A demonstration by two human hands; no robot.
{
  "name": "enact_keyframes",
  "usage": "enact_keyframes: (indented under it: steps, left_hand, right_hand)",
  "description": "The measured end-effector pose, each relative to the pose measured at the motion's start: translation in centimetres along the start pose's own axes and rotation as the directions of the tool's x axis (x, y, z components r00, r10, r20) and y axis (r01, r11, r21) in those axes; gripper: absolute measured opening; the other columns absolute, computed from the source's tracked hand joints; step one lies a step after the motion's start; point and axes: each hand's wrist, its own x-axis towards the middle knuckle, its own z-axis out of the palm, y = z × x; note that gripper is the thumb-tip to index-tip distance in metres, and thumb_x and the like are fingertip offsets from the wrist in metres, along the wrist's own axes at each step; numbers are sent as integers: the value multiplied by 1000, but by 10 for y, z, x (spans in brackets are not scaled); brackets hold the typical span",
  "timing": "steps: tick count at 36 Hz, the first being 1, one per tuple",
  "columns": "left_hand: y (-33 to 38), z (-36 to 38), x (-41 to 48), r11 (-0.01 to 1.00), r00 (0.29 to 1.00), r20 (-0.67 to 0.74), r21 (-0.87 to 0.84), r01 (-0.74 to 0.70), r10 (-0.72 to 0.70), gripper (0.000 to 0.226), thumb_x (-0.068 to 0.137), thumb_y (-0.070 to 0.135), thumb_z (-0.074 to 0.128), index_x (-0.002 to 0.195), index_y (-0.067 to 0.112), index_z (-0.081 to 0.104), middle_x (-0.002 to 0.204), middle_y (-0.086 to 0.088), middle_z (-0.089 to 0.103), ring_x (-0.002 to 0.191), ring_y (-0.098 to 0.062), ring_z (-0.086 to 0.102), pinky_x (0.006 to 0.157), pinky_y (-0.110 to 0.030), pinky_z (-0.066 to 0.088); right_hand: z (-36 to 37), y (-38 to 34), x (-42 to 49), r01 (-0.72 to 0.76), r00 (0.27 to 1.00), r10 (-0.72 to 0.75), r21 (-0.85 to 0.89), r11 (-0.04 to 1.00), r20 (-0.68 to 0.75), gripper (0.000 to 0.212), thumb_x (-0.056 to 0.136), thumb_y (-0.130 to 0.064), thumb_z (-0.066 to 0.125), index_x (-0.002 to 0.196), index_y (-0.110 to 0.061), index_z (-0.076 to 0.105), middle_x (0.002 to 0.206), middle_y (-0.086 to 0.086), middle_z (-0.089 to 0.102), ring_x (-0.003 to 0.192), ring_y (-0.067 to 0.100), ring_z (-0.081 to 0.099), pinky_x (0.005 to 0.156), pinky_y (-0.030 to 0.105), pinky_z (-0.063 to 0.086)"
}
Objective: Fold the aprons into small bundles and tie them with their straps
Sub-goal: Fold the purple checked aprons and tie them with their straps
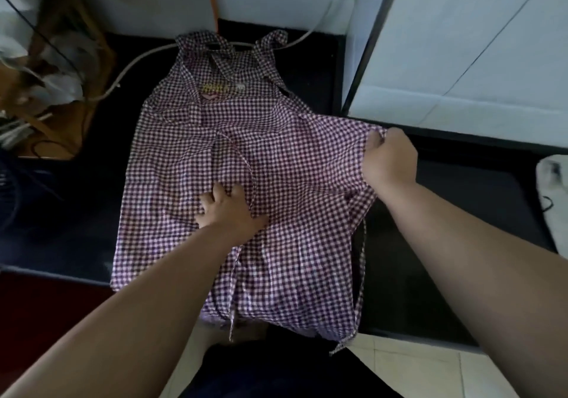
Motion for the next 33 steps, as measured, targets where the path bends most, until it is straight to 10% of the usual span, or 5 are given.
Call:
enact_keyframes:
  steps: [8,14,20,28,33]
  left_hand:
    - [-3,-2,10,999,996,78,17,-36,34,119,70,72,66,151,33,-12,158,-6,-24,144,-40,-18,110,-68,10]
    - [-10,-6,9,972,995,-59,224,-66,81,124,66,80,61,152,27,-11,159,-9,-22,146,-36,-17,113,-64,3]
    - [-3,-4,-5,922,891,-335,336,-190,305,92,88,43,61,152,33,-4,158,-9,-16,145,-33,5,115,-50,18]
    - [7,36,-18,874,909,119,252,-416,398,78,95,58,38,153,30,-7,159,-1,-22,147,-24,-13,119,-48,5]
    - [5,38,-13,855,896,176,272,-441,407,97,87,71,40,151,28,-19,155,-4,-33,145,-24,-24,118,-44,-4]
  right_hand:
    - [6,-18,-8,109,741,-104,34,993,664,81,77,-14,73,145,-18,30,123,-1,50,113,17,49,93,31,41]
    - [32,2,-19,141,914,-127,-7,990,385,12,93,-12,51,82,-12,53,81,0,53,78,18,53,52,19,31]
    - [35,7,-29,-94,930,-11,266,959,368,51,93,-41,56,136,-17,44,122,-4,56,108,15,55,89,31,46]
    - [32,48,-41,-298,836,215,89,950,504,18,86,-12,58,71,-14,49,85,8,60,74,19,57,58,27,40]
    - [9,58,-38,-393,904,344,178,902,254,18,94,-31,57,94,-12,57,87,0,60,72,12,55,54,25,40]
